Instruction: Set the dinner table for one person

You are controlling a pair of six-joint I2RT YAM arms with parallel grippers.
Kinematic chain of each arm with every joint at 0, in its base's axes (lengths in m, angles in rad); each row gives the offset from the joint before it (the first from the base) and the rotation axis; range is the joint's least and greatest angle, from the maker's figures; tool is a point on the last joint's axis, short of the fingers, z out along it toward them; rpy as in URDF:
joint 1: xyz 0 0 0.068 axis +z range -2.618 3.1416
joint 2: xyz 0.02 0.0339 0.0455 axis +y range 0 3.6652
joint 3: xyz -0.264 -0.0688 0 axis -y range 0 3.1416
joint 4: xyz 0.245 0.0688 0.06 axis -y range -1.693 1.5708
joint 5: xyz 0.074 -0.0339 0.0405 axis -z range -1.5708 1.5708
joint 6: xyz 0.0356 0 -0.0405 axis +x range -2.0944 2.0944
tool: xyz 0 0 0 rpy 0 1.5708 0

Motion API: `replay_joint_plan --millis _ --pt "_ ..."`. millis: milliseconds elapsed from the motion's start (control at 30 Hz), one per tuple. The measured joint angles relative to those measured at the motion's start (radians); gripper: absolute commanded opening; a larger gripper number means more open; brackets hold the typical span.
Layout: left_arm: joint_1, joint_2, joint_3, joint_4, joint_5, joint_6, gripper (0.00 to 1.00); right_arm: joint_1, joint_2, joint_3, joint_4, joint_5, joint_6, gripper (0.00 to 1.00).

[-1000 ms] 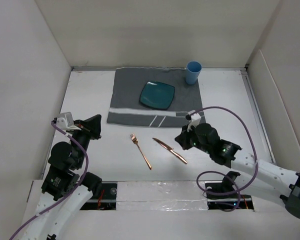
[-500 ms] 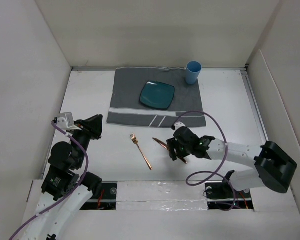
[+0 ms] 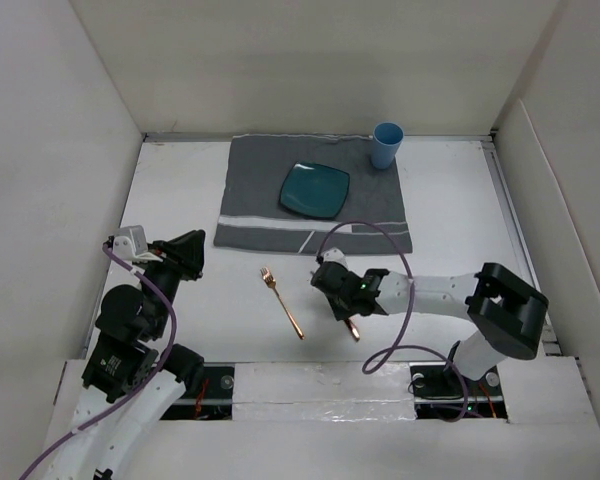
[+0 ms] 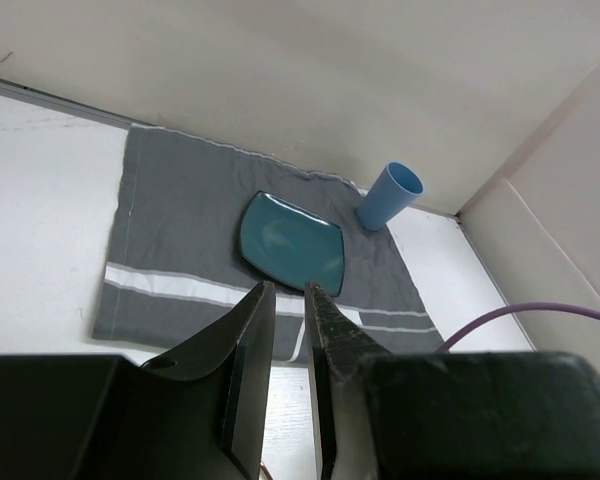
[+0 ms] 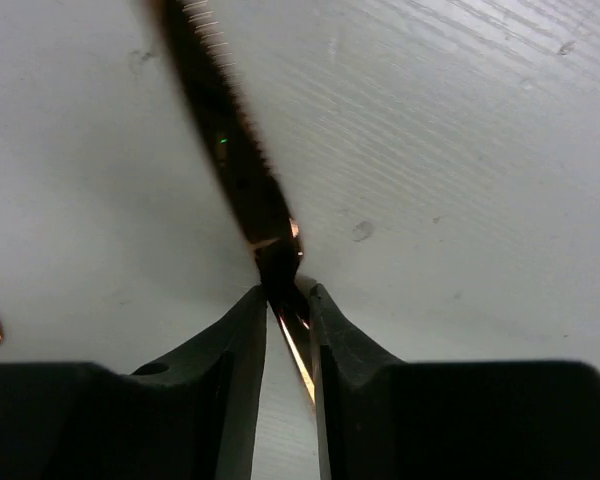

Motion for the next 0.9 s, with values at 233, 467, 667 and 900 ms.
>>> replay_joint_plan --millis 233,467,667,900 --pt "0.000 -0.002 0.000 0.000 0.005 0.000 0.16 0.089 0.098 0.093 0.014 0.039 0.128 0.25" --pt "0.000 -0.009 0.000 0.000 0.006 0.000 0.16 0.108 0.111 0.099 0.049 0.074 0.218 0.38" --pt "0.000 -0.009 0.000 0.000 0.006 0.001 0.16 0.116 0.124 0.104 0.067 0.109 0.224 0.36" --pt "0.000 -0.009 0.000 -0.001 0.005 0.000 0.16 0.140 0.150 0.117 0.073 0.169 0.224 0.25"
